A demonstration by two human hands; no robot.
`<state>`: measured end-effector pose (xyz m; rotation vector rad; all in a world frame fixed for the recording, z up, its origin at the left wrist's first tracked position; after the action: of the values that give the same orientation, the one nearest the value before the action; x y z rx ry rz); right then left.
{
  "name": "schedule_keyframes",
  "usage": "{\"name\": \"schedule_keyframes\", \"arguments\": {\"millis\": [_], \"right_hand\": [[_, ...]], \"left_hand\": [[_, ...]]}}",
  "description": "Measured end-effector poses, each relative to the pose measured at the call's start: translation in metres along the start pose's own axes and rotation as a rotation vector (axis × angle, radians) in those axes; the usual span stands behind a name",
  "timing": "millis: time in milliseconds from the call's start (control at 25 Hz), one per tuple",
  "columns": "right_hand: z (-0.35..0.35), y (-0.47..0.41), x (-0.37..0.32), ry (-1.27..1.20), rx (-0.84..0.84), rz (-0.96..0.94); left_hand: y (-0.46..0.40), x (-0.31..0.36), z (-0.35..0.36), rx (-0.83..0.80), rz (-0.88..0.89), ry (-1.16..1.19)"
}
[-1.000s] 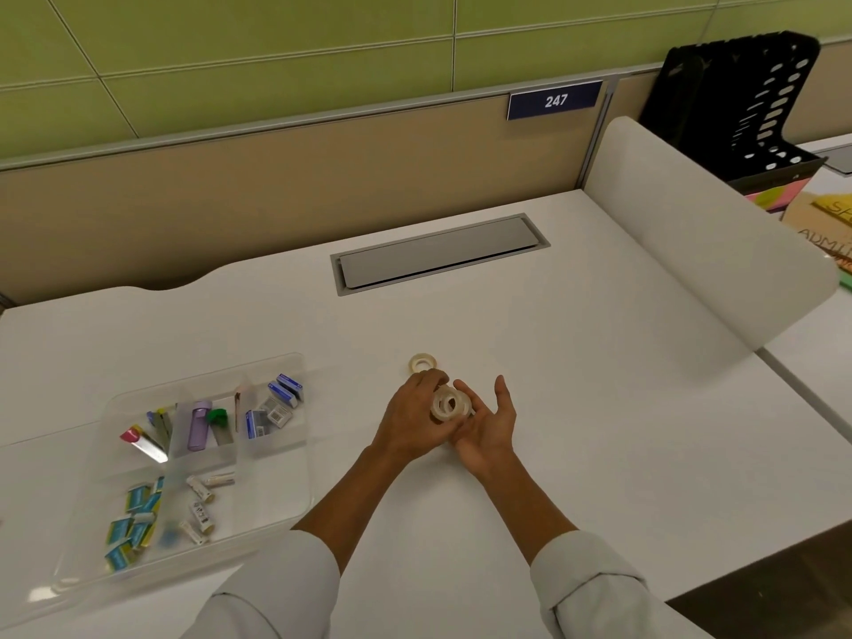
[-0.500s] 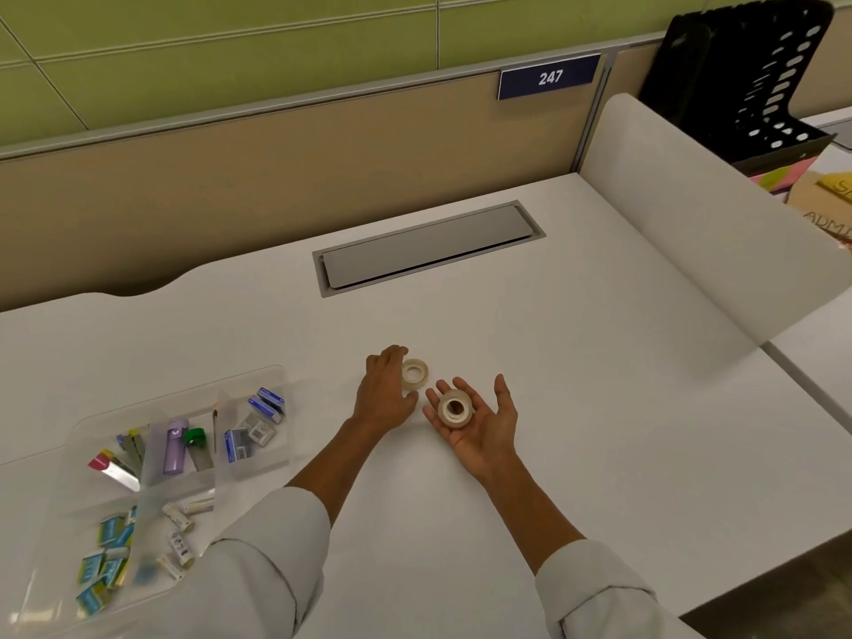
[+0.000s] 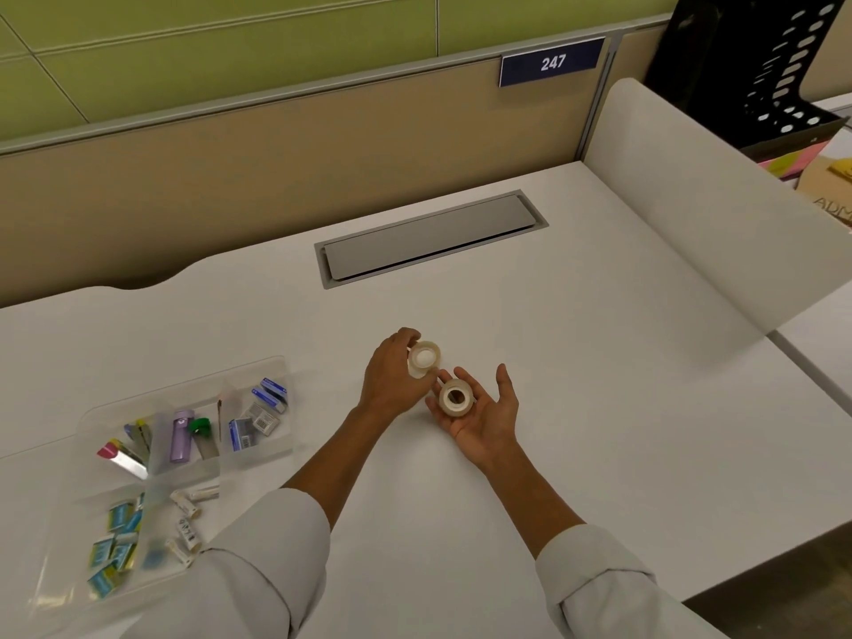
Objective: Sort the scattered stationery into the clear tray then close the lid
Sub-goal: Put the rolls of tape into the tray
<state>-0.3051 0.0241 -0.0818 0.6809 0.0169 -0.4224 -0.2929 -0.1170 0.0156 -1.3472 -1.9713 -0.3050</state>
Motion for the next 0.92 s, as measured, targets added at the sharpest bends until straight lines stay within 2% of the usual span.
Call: {"name": "schedule_keyframes", "arguments": {"millis": [160, 280, 480, 680, 920], "right_hand": [[0.007, 0.008, 0.008, 0.083, -0.011, 0.007], [0.018, 0.016, 0.015, 0.099, -0.071, 0.020], [0.023, 0.033, 0.021, 0.089, -0.072, 0.050], [0.031, 0.045, 0.043, 0.237, -0.095, 0.135], [0.058, 0.049, 0.090, 0.506, -0.087, 0.154]], "left_hand": [[0.025, 0.043, 0.005, -0.103, 0.140, 0.009], [0.046, 0.063, 0.012, -0.157, 0.177, -0.017], [0.064, 0.069, -0.019, -0.034, 0.265, -0.084], [0.094, 0.043, -0.068, 0.092, 0.183, -0.190], [0.159, -0.029, -0.147, 0.089, -0.098, -0.296]]}}
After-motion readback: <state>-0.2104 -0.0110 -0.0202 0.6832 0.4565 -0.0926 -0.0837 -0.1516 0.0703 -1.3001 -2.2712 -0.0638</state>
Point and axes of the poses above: each hand's wrist, its own y-axis away from the middle knuckle, its own z-axis out of the palm, x = y × z, the point moved 10 cm from there along -y, towards the middle knuckle, and after that the axes turned 8 degrees about z, right-handed, at the moved point
